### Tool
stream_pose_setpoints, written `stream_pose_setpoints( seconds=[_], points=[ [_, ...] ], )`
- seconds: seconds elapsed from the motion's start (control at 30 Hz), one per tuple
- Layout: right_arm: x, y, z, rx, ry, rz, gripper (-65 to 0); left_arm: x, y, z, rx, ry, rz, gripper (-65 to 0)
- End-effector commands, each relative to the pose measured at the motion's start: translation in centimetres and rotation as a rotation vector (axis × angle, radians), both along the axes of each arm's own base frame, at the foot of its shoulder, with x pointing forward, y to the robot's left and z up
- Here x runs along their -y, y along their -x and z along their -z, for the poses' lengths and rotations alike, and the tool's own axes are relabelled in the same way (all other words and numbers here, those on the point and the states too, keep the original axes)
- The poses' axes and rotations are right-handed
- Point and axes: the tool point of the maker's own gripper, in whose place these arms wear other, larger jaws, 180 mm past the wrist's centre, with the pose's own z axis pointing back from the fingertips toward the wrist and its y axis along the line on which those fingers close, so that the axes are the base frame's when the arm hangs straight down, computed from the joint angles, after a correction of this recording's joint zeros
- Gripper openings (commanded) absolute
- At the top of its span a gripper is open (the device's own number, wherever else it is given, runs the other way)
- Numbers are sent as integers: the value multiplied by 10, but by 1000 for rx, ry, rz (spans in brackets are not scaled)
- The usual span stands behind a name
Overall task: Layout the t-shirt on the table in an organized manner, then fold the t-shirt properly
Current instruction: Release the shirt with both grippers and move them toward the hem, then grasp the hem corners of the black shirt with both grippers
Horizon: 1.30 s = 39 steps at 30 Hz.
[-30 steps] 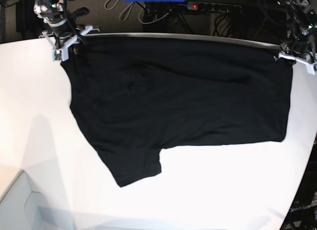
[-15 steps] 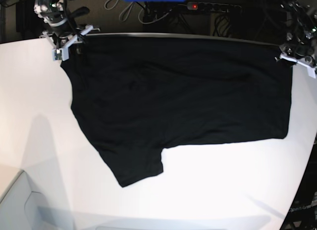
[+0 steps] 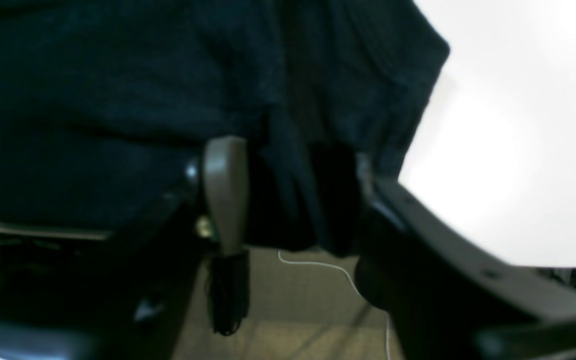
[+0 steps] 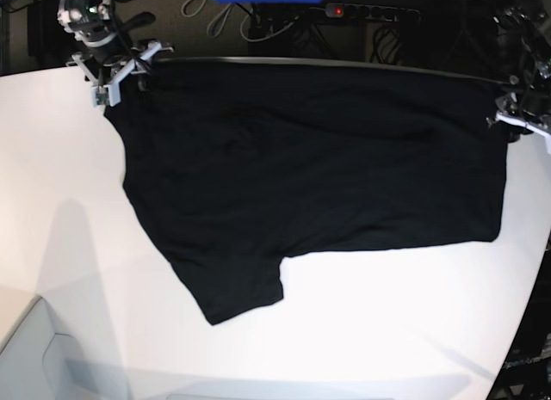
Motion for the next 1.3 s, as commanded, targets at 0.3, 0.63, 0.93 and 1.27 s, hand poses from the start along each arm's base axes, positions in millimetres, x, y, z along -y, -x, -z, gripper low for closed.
stream_pose_setpoints(
  seconds=[0.3, 0.63, 0.93, 1.27],
  points=[
    [-1, -28, -48, 151, 34, -26, -249, -6, -44, -39, 148, -31, 0, -438],
    [-4, -123, -94, 372, 24, -37, -246, -50, -94, -33, 164, 51, -62, -438],
    [-19, -236, -80, 328, -23, -131, -245, -92, -111, -36, 146, 88, -116, -438],
    [-14, -308, -51, 300, -72, -126, -245, -112, -128, -63, 299, -121, -117, -437]
  ],
)
